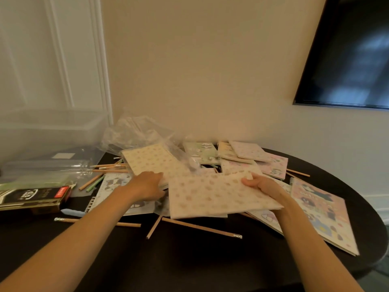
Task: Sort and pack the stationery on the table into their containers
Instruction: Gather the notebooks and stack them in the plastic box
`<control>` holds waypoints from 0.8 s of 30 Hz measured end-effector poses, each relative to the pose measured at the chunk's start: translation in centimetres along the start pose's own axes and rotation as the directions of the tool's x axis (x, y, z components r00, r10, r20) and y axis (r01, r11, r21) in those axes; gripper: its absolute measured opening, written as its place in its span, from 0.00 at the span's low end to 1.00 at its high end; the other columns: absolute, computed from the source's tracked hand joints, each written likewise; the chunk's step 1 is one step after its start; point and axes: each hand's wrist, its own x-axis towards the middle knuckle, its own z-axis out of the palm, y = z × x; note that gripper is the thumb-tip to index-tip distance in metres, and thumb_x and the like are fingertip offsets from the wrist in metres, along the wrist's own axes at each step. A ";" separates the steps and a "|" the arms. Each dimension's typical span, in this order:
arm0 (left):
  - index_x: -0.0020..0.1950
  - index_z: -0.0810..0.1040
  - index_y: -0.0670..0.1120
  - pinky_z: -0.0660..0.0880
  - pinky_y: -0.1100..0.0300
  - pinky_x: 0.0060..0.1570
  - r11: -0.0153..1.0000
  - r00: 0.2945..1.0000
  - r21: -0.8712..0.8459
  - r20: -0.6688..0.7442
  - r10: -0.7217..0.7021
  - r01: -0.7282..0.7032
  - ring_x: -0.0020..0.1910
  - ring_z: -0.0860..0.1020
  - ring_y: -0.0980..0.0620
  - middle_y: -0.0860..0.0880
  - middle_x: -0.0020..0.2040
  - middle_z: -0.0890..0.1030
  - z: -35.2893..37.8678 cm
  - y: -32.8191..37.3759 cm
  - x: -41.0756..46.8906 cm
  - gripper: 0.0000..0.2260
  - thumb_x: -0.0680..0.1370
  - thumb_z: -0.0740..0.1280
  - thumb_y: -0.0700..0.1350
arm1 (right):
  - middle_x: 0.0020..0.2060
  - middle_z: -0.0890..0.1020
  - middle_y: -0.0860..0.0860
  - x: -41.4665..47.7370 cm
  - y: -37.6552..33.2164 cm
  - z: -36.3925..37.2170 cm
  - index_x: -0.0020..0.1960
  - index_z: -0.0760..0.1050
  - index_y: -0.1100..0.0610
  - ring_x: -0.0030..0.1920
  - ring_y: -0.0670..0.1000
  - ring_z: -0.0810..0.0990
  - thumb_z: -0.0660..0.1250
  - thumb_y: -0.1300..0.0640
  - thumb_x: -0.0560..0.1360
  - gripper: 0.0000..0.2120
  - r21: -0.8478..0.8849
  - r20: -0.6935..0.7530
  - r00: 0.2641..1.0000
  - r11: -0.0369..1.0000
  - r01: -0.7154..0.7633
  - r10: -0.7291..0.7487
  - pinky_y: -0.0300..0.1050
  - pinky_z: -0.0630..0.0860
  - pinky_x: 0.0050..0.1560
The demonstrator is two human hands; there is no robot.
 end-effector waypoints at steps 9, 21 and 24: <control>0.52 0.74 0.40 0.65 0.55 0.46 0.986 0.970 -0.159 -0.229 -0.083 0.047 0.54 0.72 0.41 0.40 0.55 0.77 -0.9 0.5 -0.5 0.19 0.83 0.46 0.47 | 0.70 0.66 0.59 1.2 0.5 1.5 0.75 0.54 0.61 0.58 0.55 0.75 0.63 0.58 0.78 0.30 -0.115 -0.075 0.997 0.993 -0.011 0.003 0.36 0.71 0.44; 0.39 0.66 0.41 0.64 0.58 0.41 0.981 0.985 -0.120 -0.065 -0.162 0.154 0.43 0.69 0.45 0.46 0.38 0.68 -1.9 0.8 -1.0 0.11 0.80 0.53 0.37 | 0.46 0.77 0.51 0.7 2.3 6.1 0.61 0.70 0.58 0.44 0.53 0.79 0.59 0.65 0.79 0.12 0.319 -0.427 0.900 0.917 0.239 -0.086 0.48 0.78 0.40; 0.35 0.62 0.43 0.64 0.57 0.41 0.982 0.982 -0.104 -0.093 -0.166 0.156 0.43 0.69 0.45 0.46 0.38 0.69 -1.8 1.1 -1.3 0.14 0.80 0.53 0.36 | 0.55 0.76 0.53 0.4 2.4 8.5 0.64 0.66 0.55 0.52 0.55 0.79 0.57 0.63 0.79 0.14 0.315 -0.467 0.876 0.905 0.287 -0.116 0.55 0.78 0.53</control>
